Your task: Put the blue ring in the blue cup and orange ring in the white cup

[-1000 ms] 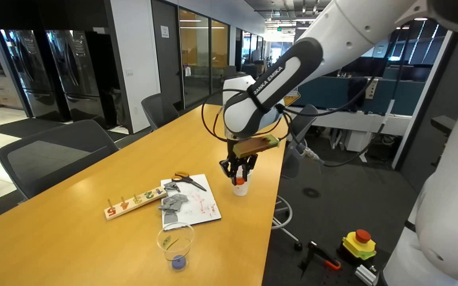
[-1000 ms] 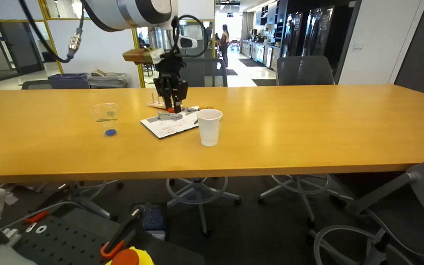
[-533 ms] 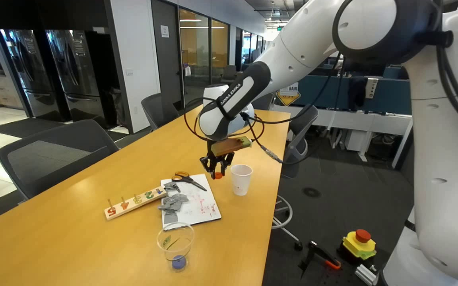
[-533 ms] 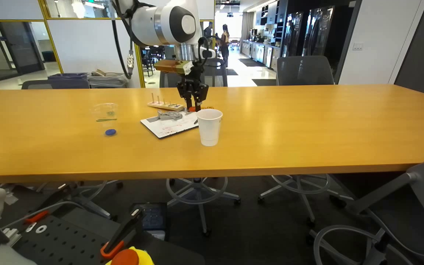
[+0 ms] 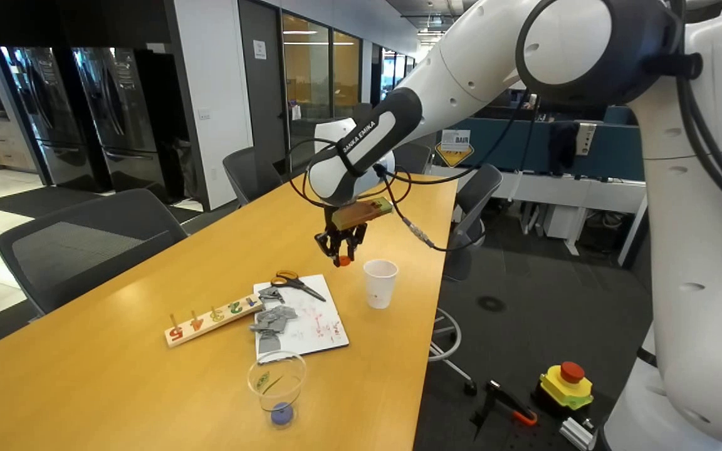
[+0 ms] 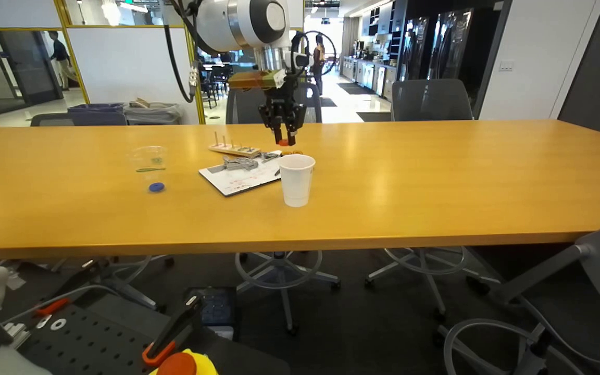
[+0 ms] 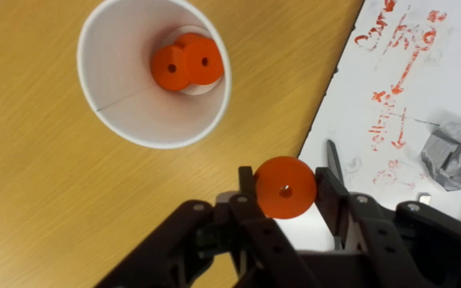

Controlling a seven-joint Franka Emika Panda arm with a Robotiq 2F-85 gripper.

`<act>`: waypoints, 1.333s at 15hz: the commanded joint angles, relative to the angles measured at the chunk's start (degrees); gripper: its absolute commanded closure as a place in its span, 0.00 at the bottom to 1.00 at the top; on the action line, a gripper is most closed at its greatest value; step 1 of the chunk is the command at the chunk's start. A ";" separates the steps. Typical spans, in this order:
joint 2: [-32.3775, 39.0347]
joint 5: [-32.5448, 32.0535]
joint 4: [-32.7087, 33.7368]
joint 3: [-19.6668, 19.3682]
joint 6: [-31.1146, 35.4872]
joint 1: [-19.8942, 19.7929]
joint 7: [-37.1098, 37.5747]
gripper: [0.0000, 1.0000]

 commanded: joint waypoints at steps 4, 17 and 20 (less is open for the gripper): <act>-0.74 -4.55 2.39 -2.16 -7.61 1.24 0.04 0.81; 1.24 -7.03 6.52 -3.22 -19.17 0.33 -0.48 0.81; 1.70 -6.58 6.97 -3.05 -21.04 0.03 -1.04 0.81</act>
